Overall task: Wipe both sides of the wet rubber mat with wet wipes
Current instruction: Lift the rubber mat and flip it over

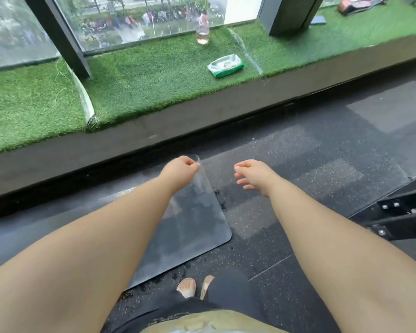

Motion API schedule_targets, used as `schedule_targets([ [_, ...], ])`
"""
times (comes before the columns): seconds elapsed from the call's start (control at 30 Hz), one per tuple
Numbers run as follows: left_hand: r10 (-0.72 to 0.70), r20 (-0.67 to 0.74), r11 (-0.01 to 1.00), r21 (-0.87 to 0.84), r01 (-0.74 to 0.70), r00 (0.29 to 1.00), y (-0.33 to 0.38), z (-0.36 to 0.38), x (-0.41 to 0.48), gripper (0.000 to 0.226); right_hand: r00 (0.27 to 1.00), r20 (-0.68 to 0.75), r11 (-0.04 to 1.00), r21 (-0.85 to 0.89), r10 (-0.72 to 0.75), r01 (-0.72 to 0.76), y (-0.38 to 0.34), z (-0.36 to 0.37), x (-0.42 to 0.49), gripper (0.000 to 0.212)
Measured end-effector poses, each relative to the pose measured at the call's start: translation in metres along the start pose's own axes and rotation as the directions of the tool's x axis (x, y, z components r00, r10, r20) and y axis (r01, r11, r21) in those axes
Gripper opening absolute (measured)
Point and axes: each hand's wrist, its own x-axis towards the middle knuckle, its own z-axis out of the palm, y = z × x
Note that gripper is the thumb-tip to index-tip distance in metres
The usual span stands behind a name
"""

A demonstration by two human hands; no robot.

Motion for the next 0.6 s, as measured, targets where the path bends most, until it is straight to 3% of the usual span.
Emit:
schedule_targets([
  [0.33, 0.036, -0.069, 0.995, 0.094, -0.029, 0.997, 0.117, -0.006, 0.128, 0.025, 0.983, 0.168, 0.983, -0.155, -0.068, 0.095, -0.076, -0.125, 0.123, 0.020],
  [0.6, -0.101, -0.137, 0.994, -0.047, 0.095, 0.985, 0.265, 0.009, 0.292, 0.027, 0.970, 0.220, 0.943, -0.288, -0.105, 0.167, -0.167, -0.270, 0.287, 0.021],
])
